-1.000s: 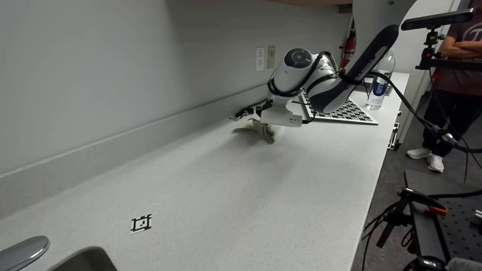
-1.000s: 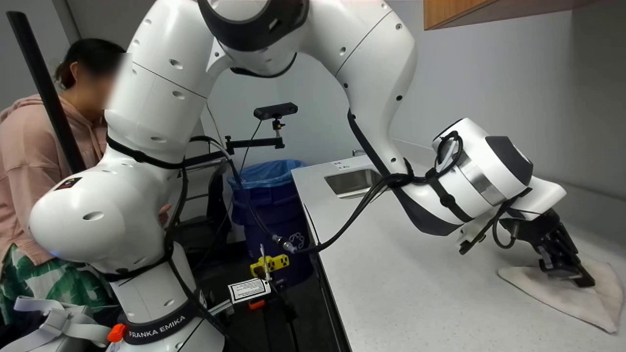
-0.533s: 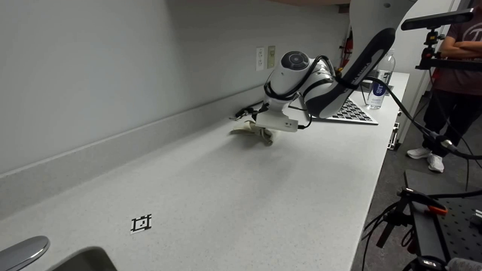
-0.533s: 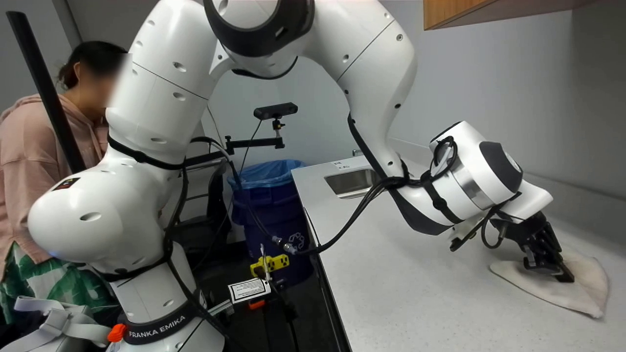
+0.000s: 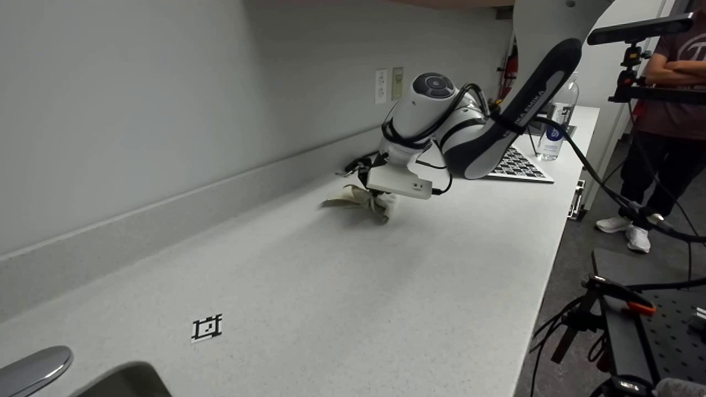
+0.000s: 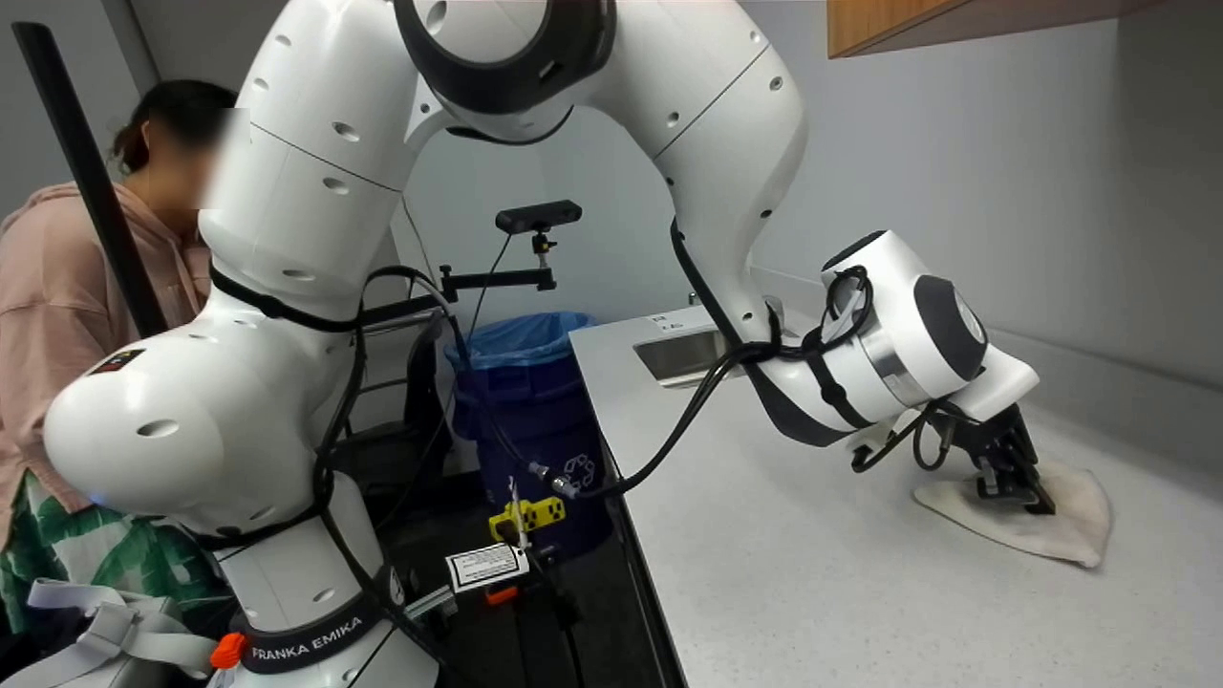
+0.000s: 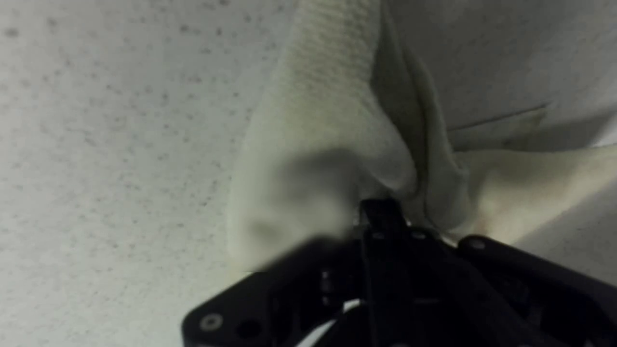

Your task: Use the cloth on the counter to wipe the countertop

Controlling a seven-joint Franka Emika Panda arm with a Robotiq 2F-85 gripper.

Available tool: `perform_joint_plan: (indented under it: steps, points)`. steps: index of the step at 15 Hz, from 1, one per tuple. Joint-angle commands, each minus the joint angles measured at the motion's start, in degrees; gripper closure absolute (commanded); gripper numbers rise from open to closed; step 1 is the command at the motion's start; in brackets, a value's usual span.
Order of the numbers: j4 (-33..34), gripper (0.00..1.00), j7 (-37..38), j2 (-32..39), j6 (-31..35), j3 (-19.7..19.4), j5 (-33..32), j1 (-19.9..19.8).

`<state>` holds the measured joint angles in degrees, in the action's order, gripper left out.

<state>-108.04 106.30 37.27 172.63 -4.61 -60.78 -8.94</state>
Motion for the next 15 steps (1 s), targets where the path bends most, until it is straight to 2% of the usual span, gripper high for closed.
perform_joint_plan:
  steps: [1, 4, 8, 12, 15]
  points:
    - [-2.73, 1.00, -4.64, -0.36, 1.98, 4.82, 2.69, -3.63]
    - [-3.25, 1.00, -5.29, -0.60, 0.96, 6.01, 2.37, -5.13]
    - [-4.64, 1.00, -4.44, -1.27, 0.07, 5.27, 1.52, -6.39]
    - [-6.38, 1.00, -2.25, -2.82, -0.48, 2.14, 0.12, -6.48]
    - [-7.71, 1.00, -0.35, -4.04, -0.94, -1.69, -1.53, -5.40]
